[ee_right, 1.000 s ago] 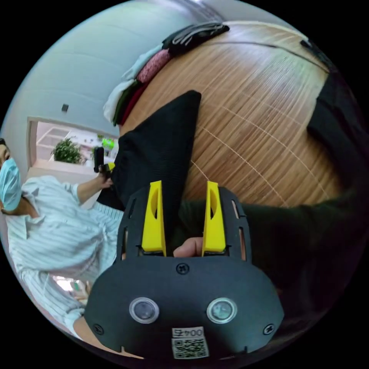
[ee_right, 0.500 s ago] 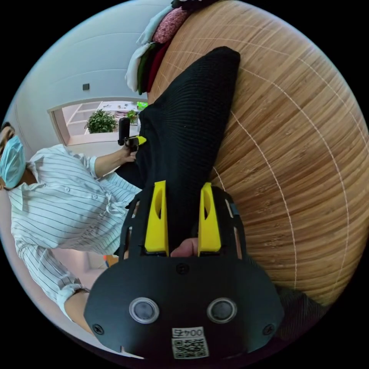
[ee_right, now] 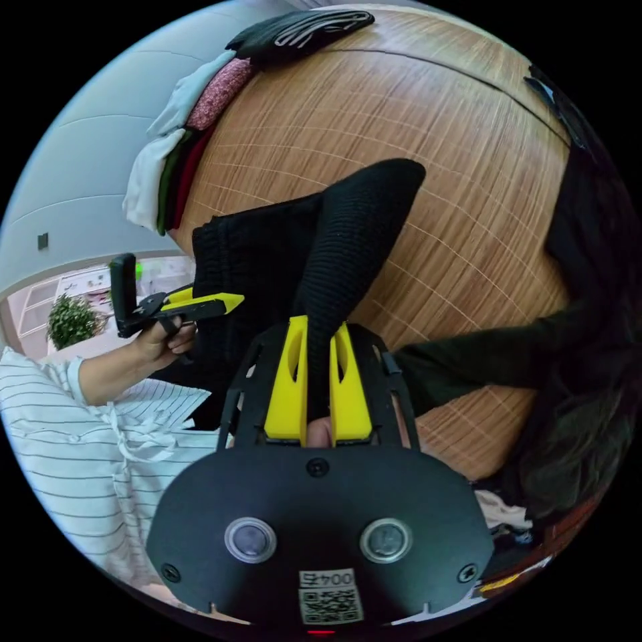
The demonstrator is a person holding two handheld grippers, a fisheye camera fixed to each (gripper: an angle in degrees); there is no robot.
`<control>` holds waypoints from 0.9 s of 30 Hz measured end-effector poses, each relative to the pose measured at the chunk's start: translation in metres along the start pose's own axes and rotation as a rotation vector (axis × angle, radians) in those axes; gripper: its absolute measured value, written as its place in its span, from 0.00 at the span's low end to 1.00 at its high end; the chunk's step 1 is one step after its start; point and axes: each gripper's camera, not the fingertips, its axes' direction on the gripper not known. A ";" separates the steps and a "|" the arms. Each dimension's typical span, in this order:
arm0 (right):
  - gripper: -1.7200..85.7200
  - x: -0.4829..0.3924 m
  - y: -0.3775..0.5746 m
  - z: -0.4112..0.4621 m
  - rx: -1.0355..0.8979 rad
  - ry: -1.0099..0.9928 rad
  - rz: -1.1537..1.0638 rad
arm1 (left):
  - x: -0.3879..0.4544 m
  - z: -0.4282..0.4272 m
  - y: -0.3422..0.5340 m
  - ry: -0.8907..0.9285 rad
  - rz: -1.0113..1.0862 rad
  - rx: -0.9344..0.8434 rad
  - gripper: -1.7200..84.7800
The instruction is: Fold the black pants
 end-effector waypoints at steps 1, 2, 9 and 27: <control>0.08 -0.024 -0.004 -0.008 0.019 0.030 0.020 | 0.017 -0.012 -0.002 -0.006 0.042 -0.013 0.18; 0.08 -0.047 -0.009 -0.017 0.042 0.058 0.036 | 0.031 -0.026 -0.003 -0.016 0.085 -0.022 0.18; 0.08 -0.126 -0.050 -0.066 0.222 0.003 0.124 | 0.069 -0.122 -0.007 -0.025 0.171 0.020 0.18; 0.08 -0.059 -0.270 -0.118 0.298 -0.099 -0.001 | 0.236 -0.167 -0.011 -0.130 0.000 0.117 0.19</control>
